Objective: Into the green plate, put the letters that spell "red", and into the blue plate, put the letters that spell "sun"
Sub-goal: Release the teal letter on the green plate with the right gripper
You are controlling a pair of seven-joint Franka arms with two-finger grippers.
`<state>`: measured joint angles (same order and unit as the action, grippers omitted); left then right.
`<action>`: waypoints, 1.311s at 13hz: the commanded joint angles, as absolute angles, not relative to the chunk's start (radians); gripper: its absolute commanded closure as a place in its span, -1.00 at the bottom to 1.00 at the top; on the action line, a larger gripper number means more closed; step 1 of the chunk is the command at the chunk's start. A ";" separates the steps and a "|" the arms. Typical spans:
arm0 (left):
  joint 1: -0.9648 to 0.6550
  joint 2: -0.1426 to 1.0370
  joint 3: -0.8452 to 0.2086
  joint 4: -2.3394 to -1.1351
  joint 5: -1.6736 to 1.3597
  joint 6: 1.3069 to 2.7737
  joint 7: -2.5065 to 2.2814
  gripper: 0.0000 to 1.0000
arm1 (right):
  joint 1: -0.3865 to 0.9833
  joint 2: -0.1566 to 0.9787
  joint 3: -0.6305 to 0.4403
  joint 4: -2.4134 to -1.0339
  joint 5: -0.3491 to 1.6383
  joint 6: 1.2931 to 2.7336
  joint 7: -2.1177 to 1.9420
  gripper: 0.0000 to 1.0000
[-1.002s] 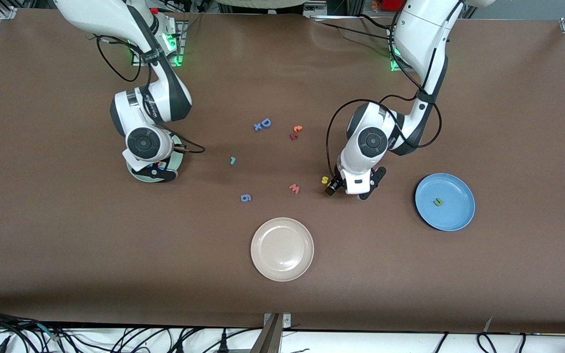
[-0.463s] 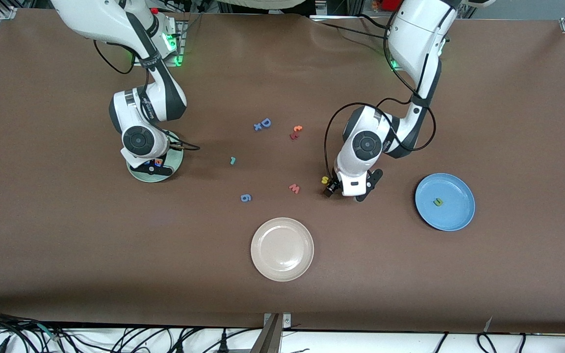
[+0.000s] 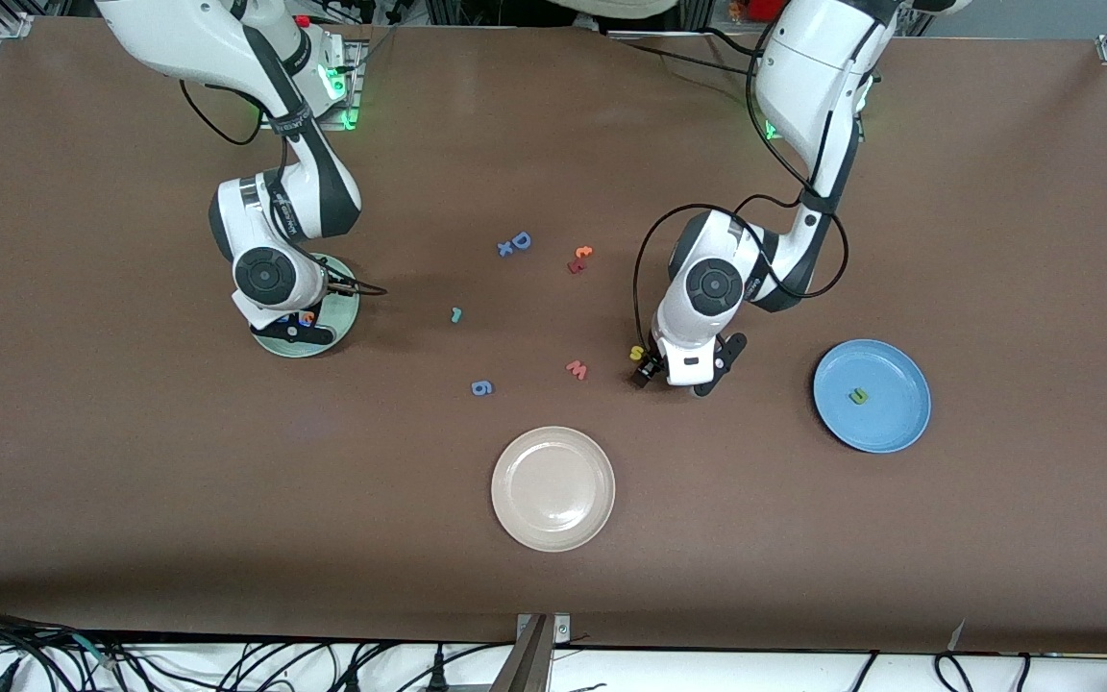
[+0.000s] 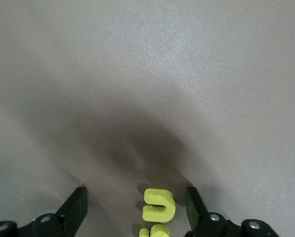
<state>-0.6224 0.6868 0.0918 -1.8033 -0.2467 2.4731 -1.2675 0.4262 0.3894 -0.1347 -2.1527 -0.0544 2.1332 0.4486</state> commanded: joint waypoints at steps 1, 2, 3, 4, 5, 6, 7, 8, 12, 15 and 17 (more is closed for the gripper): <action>-0.653 0.718 0.114 -1.770 -0.268 2.474 -1.267 -0.72 | 0.419 0.322 -0.123 -2.158 -0.034 2.108 0.422 -0.78; -0.653 0.718 0.114 -1.770 -0.268 2.474 -1.267 -0.72 | 0.420 0.313 -0.121 -2.151 -0.031 2.106 0.423 -0.77; -0.655 0.718 0.114 -1.770 -0.268 2.474 -1.267 -0.72 | 0.422 0.304 -0.097 -2.134 -0.015 2.096 0.429 -0.76; -0.660 0.718 0.114 -1.769 -0.268 2.474 -1.267 -0.72 | 0.423 0.299 -0.062 -2.109 0.018 2.080 0.449 -0.74; -0.664 0.718 0.114 -1.763 -0.268 2.474 -1.269 -0.72 | 0.425 0.298 -0.036 -2.071 0.049 2.057 0.501 -0.71; -0.666 0.718 0.114 -1.758 -0.268 2.474 -1.269 -0.72 | 0.429 0.302 -0.016 -2.037 0.055 2.046 0.549 -0.68; -0.666 0.721 0.114 -1.756 -0.268 2.474 -1.269 -0.72 | 0.431 0.308 0.012 -2.020 0.055 2.048 0.563 -0.59; -0.666 0.722 0.114 -1.756 -0.268 2.474 -1.269 -0.72 | 0.431 0.316 0.032 -2.008 0.058 2.063 0.563 -0.45; -0.667 0.723 0.121 -1.756 -0.265 2.474 -1.258 -0.72 | 0.504 0.405 0.037 -1.944 0.126 2.136 0.633 -0.05; -0.666 0.723 0.126 -1.756 -0.247 2.474 -1.256 -0.72 | 0.528 0.466 0.037 -1.944 0.133 2.256 0.652 -0.01; -0.666 0.722 0.127 -1.756 -0.241 2.474 -1.255 -0.72 | 0.538 0.471 0.037 -1.944 0.133 2.267 0.683 -0.01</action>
<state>-0.6515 0.6984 0.1064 -1.7833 -0.2467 2.4734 -1.2662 0.5305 0.4541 0.0394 -1.9704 0.1153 2.2620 0.6582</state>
